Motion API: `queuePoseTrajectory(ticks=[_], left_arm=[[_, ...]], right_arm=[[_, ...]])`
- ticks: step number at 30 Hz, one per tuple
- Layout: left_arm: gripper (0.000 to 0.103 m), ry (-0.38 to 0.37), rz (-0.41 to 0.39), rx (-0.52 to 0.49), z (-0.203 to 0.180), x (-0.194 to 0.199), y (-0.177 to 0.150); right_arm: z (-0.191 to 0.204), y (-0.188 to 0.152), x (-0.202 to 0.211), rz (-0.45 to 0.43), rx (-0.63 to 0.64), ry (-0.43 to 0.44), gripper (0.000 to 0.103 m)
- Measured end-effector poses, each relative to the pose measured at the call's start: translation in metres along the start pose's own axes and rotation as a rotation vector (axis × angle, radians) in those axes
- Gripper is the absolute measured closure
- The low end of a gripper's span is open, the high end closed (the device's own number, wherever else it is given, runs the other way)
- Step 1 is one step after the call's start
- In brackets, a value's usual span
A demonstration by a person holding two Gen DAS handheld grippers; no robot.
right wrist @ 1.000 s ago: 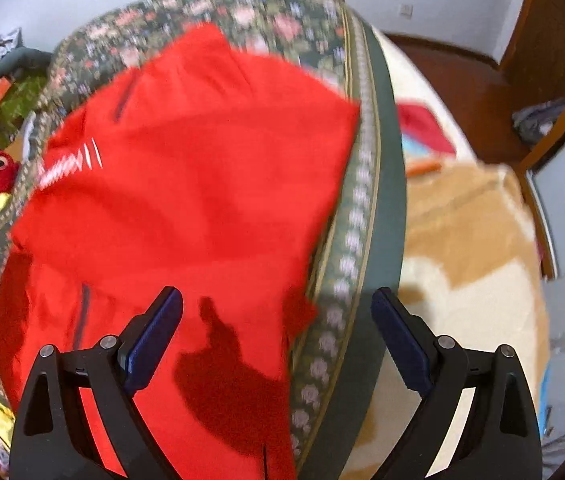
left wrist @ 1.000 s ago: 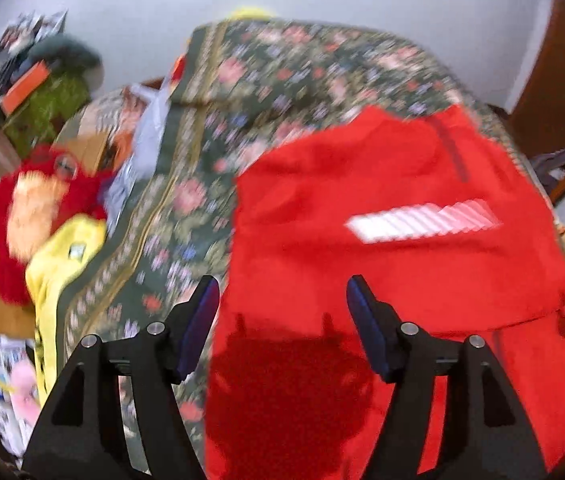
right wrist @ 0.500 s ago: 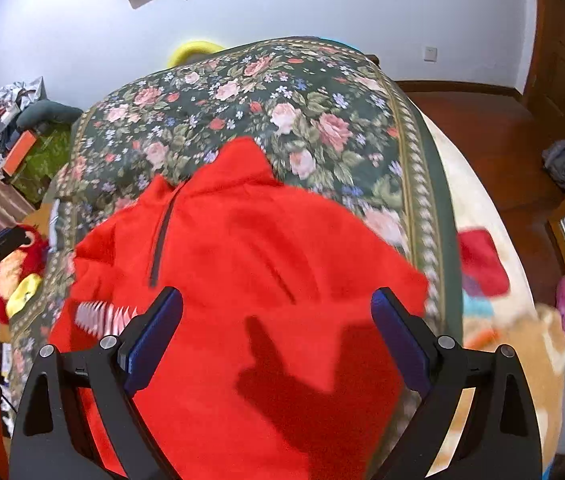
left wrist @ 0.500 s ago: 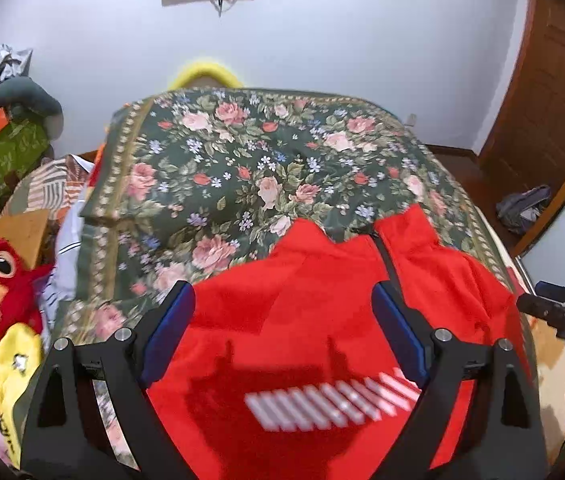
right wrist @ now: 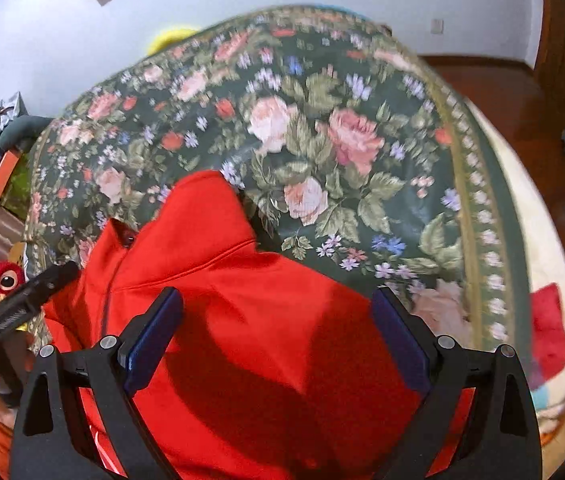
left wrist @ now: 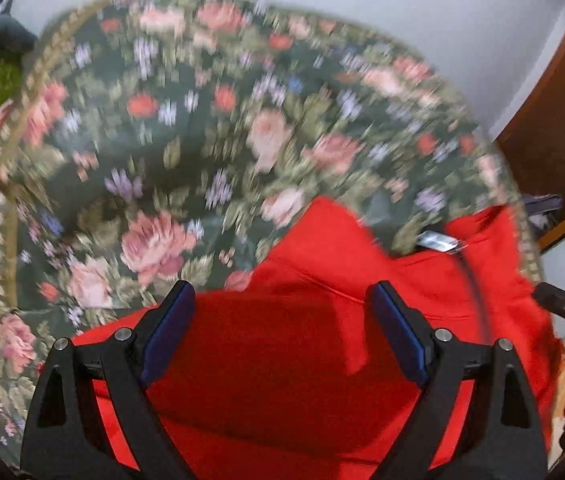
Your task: Fold large clothes
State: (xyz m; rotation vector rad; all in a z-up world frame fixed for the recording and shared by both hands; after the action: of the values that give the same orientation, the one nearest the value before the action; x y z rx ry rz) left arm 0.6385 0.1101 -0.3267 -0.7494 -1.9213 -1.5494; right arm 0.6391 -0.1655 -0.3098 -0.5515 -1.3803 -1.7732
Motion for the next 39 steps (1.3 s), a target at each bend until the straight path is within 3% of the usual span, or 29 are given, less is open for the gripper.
queuePoseTrajectory(ticks=[2, 4, 6, 7, 9, 10, 11, 12, 14, 19, 27, 34, 39], left_arm=[[0.013, -0.048, 0.020, 0.070, 0.006, -0.008, -0.012], [0.018, -0.080, -0.013, 0.104, 0.010, -0.005, -0.018], [0.037, -0.101, -0.042, 0.104, 0.010, 0.002, -0.021], [0.041, -0.099, -0.048, 0.103, 0.010, 0.005, -0.022], [0.062, -0.094, -0.054, 0.105, 0.007, 0.011, -0.022], [0.066, -0.084, -0.049, 0.115, 0.007, 0.014, -0.023], [0.079, -0.073, -0.046, 0.115, 0.005, 0.017, -0.023], [0.092, -0.072, -0.037, 0.107, 0.002, 0.021, -0.023], [0.095, -0.070, -0.022, 0.104, 0.000, 0.029, -0.021], [0.096, -0.103, -0.038, 0.104, -0.006, 0.067, -0.012], [0.097, -0.147, -0.145, -0.004, -0.024, 0.176, -0.011], [0.097, -0.145, -0.152, -0.112, -0.017, 0.247, -0.068], [0.096, -0.123, -0.097, -0.189, -0.017, 0.256, -0.134]], right_arm=[[-0.001, -0.007, -0.005, 0.003, 0.002, 0.006, 0.009], [0.002, -0.010, -0.001, -0.032, 0.016, 0.018, 0.013], [0.009, -0.011, 0.005, -0.051, 0.049, 0.051, 0.037], [0.012, -0.010, 0.007, -0.055, 0.057, 0.062, 0.045], [0.020, -0.010, 0.013, -0.068, 0.083, 0.057, 0.076], [0.023, -0.010, 0.015, -0.068, 0.090, 0.052, 0.085], [0.027, -0.010, 0.019, -0.065, 0.095, 0.053, 0.094], [0.030, -0.011, 0.022, -0.056, 0.096, 0.068, 0.096], [0.034, -0.014, 0.028, -0.045, 0.086, 0.107, 0.097], [0.052, -0.022, 0.063, -0.071, 0.144, 0.121, 0.098], [0.075, -0.038, 0.132, -0.123, 0.196, 0.152, 0.098], [0.087, -0.095, 0.177, -0.087, 0.249, 0.184, 0.098], [0.079, -0.146, 0.178, -0.012, 0.256, 0.180, 0.098]])
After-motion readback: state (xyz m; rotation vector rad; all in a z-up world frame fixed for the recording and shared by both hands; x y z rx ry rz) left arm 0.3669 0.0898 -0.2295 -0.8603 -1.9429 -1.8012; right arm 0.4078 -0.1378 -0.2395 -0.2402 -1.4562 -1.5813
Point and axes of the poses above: each gripper's, at about its wrist camera, not at the fingertips, and x roughly against the way its jaws point, z to its left, y to its top, the point moved 4 cm from there along -x, roughly the way its jaws point, and after that the axes turned 14 degrees about -z, right-handed, at the moved point
